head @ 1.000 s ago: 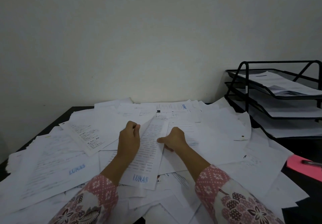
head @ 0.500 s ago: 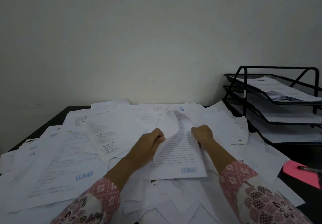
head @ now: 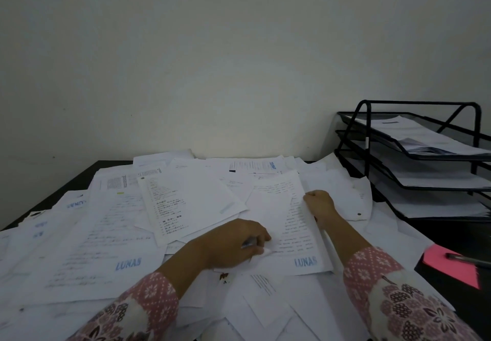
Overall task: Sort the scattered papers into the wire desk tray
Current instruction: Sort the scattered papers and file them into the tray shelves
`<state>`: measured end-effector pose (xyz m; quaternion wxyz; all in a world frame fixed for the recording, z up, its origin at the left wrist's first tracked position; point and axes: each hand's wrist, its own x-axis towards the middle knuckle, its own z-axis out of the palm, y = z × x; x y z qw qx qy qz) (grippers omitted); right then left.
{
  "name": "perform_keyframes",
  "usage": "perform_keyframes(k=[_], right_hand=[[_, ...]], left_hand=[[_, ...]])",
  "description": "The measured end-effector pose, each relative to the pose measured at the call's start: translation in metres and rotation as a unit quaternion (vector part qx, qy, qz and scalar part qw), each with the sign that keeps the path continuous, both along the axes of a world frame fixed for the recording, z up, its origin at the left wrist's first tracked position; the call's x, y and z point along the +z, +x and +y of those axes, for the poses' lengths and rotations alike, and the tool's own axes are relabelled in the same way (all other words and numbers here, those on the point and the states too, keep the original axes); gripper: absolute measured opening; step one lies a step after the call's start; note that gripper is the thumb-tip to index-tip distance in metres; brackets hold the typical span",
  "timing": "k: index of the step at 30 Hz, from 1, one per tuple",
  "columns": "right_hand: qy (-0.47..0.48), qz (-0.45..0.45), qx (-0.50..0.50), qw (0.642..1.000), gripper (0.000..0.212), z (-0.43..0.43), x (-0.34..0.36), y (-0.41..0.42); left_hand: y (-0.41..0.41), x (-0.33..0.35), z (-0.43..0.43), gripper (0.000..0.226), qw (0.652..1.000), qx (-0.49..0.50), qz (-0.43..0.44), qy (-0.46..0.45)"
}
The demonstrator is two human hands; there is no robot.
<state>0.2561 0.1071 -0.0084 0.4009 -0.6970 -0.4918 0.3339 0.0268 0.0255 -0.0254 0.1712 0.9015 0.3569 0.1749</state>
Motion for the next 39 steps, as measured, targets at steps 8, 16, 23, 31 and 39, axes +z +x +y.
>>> perform_keyframes(k=[8,16,23,31,39], right_hand=[[0.006,0.026,0.109,0.994,0.045,0.002,0.006,-0.014],[-0.002,-0.081,0.104,0.991,0.056,0.0,0.006,-0.015],[0.0,-0.074,0.056,0.996,0.037,-0.012,0.013,-0.012],[-0.058,-0.261,0.047,0.962,0.054,-0.012,0.02,-0.03],[0.14,-0.426,0.099,0.888,0.052,-0.014,0.012,-0.079]], left_hand=[[-0.01,0.022,-0.006,0.01,0.975,-0.028,-0.033,-0.22],[-0.036,0.017,0.007,0.01,0.93,0.263,-0.257,-0.013],[-0.082,0.015,0.027,0.081,0.787,0.614,0.021,-0.055],[-0.088,0.017,0.035,0.086,0.822,0.565,0.04,-0.063],[-0.102,0.017,0.031,0.101,0.848,0.523,-0.016,-0.087]])
